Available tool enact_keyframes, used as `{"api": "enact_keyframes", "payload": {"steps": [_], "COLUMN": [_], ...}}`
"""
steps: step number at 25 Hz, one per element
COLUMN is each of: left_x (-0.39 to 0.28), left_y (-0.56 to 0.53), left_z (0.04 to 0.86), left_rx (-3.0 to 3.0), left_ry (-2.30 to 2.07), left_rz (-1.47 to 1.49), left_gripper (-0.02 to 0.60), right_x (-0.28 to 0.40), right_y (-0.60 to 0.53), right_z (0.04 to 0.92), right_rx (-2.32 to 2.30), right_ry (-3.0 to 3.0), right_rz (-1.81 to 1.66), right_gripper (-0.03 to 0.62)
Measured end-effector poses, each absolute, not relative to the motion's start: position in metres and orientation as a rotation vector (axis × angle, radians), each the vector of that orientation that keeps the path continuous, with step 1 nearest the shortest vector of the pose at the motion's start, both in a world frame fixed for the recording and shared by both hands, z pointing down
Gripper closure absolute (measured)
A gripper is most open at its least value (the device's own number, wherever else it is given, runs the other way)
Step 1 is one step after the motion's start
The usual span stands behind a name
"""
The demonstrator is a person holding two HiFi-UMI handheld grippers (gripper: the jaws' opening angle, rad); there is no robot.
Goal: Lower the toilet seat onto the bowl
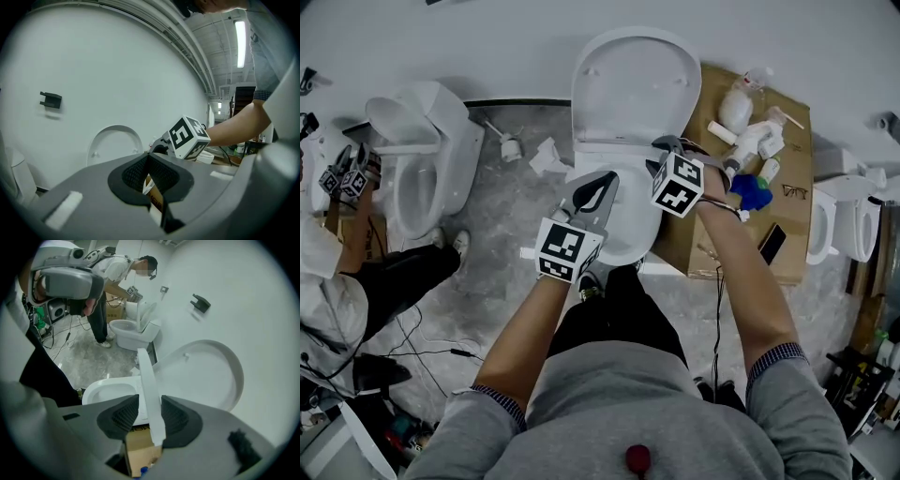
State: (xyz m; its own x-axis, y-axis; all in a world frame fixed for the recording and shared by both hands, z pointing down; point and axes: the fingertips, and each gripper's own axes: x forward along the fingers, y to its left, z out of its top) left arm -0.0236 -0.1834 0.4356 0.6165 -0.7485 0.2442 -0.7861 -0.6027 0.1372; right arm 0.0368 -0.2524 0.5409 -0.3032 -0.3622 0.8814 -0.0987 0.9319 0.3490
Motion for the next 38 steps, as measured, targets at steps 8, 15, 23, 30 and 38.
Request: {"api": "enact_keyframes", "payload": {"steps": [8, 15, 23, 30, 38], "left_x": [-0.026, -0.023, -0.020, -0.017, -0.015], "left_y": [-0.169, -0.154, -0.135, -0.113, -0.093], "left_z": [0.439, 0.447, 0.456, 0.467, 0.487], "left_rx": [2.623, 2.632, 2.637, 2.644, 2.623], "left_ry": [-1.227, -1.193, -1.161, -1.128, -1.096], "left_rz": [0.232, 0.245, 0.254, 0.264, 0.281], "left_gripper": [0.574, 0.574, 0.574, 0.574, 0.574], "right_x": [0.037, 0.039, 0.041, 0.040, 0.041], "right_y": [-0.229, -0.209, -0.175, -0.146, -0.125], "right_z": [0.549, 0.560, 0.574, 0.588, 0.602], "right_rx": [0.346, 0.357, 0.347, 0.352, 0.374], "right_ry": [-1.867, -1.868, -1.871, -1.867, -1.874], "right_rz": [-0.255, -0.230, -0.207, -0.199, -0.162], "right_gripper": [0.427, 0.425, 0.425, 0.424, 0.422]}}
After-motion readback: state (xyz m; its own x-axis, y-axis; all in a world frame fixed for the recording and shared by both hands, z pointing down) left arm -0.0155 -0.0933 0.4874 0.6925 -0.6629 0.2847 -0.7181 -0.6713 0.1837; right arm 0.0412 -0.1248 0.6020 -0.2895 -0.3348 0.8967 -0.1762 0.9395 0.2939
